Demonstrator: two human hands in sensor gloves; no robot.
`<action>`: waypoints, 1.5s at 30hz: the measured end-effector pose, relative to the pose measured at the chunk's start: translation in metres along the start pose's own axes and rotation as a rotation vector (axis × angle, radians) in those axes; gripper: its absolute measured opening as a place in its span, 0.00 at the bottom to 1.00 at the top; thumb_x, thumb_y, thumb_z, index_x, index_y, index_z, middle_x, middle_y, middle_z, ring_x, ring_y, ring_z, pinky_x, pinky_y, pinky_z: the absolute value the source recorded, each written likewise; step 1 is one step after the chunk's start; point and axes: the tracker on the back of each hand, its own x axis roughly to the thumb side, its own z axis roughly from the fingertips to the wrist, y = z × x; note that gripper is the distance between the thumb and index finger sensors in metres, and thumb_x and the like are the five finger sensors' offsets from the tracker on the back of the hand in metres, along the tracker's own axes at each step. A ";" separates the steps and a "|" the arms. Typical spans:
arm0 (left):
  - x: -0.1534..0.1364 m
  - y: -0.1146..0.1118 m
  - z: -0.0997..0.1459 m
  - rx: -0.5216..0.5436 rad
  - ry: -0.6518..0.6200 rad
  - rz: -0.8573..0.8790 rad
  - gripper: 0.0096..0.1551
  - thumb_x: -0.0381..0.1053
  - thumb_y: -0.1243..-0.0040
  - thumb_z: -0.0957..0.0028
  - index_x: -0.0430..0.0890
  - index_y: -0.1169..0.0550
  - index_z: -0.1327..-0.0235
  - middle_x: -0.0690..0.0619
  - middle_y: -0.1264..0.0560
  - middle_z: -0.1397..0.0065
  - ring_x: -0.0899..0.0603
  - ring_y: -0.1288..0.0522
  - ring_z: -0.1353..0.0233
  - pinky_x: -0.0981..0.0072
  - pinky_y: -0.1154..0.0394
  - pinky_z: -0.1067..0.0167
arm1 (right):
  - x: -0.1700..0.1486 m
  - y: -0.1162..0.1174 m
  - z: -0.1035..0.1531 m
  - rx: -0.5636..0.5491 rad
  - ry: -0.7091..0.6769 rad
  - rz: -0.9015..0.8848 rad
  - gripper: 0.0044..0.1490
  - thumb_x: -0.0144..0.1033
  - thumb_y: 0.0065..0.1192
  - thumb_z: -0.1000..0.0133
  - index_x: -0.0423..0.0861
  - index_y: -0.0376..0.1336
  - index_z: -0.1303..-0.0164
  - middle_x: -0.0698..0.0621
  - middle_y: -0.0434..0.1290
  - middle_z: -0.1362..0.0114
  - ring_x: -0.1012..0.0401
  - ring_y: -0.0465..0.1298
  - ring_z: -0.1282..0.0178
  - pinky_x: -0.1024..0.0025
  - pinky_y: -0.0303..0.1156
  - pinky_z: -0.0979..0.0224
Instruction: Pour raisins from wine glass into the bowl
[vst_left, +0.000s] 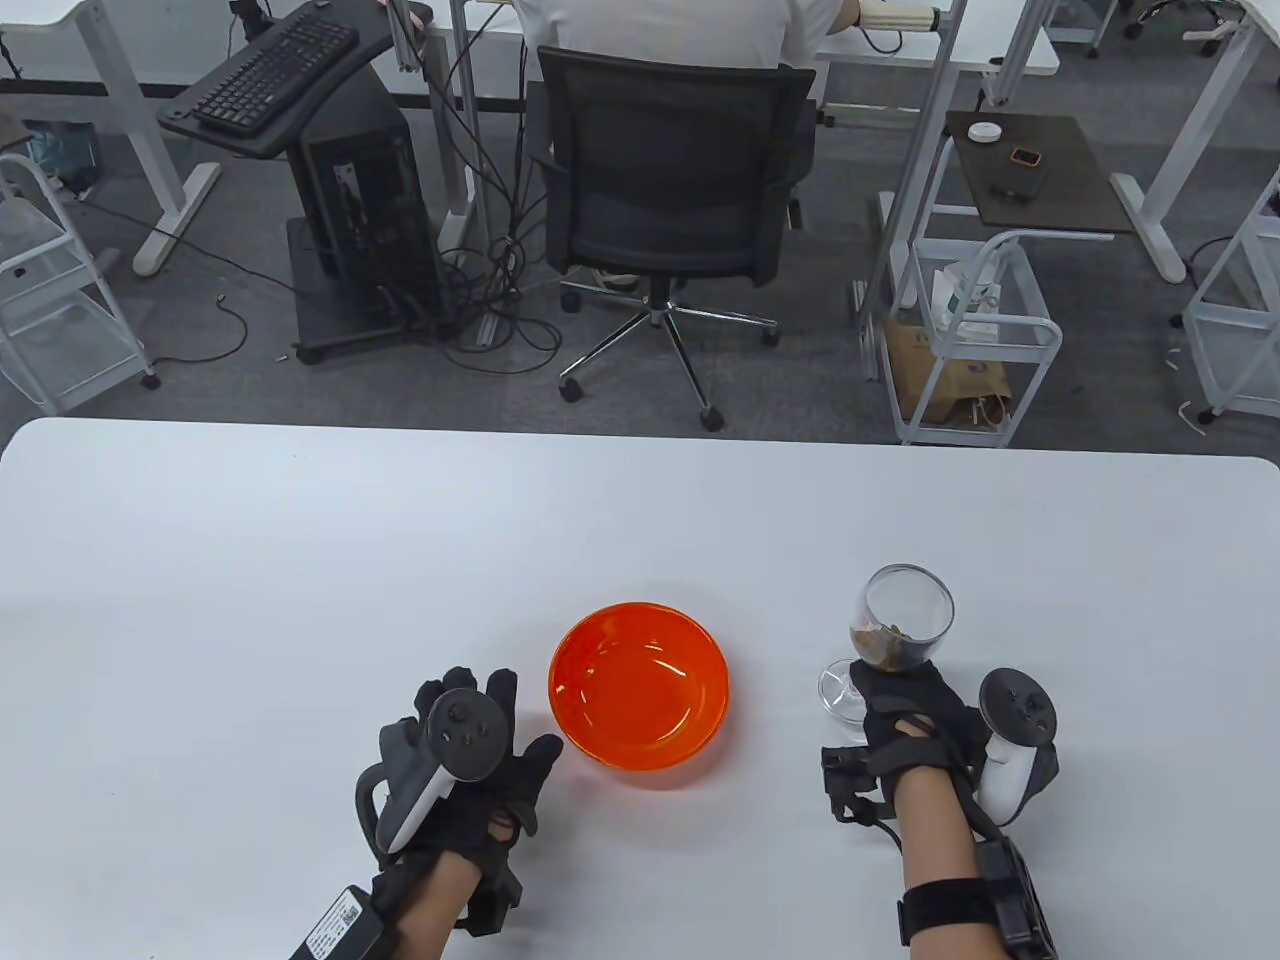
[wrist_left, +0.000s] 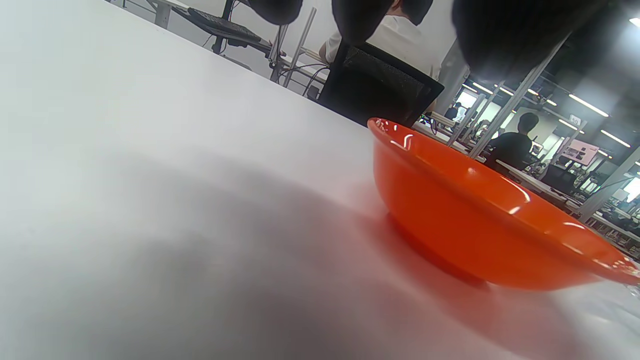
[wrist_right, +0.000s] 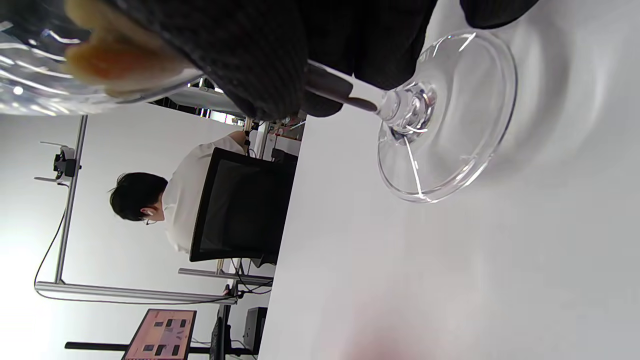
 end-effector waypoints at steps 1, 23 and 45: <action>0.001 0.000 0.001 -0.001 -0.005 0.002 0.50 0.70 0.40 0.53 0.54 0.42 0.19 0.39 0.52 0.13 0.29 0.56 0.16 0.30 0.58 0.26 | 0.001 0.000 0.006 0.013 -0.002 -0.005 0.26 0.26 0.71 0.44 0.50 0.66 0.34 0.40 0.66 0.21 0.36 0.61 0.20 0.26 0.49 0.23; 0.016 -0.005 0.013 0.003 -0.075 0.050 0.49 0.71 0.40 0.54 0.54 0.39 0.20 0.39 0.48 0.13 0.29 0.53 0.16 0.30 0.55 0.26 | -0.003 -0.003 0.064 0.100 -0.148 0.008 0.26 0.28 0.69 0.42 0.50 0.65 0.33 0.40 0.67 0.21 0.37 0.62 0.20 0.25 0.48 0.24; 0.044 -0.027 0.023 -0.023 -0.207 0.198 0.47 0.69 0.39 0.54 0.53 0.36 0.22 0.41 0.42 0.14 0.30 0.46 0.17 0.31 0.50 0.26 | -0.016 0.036 0.075 0.254 -0.120 0.036 0.27 0.29 0.65 0.41 0.48 0.63 0.30 0.39 0.69 0.23 0.36 0.65 0.22 0.25 0.48 0.24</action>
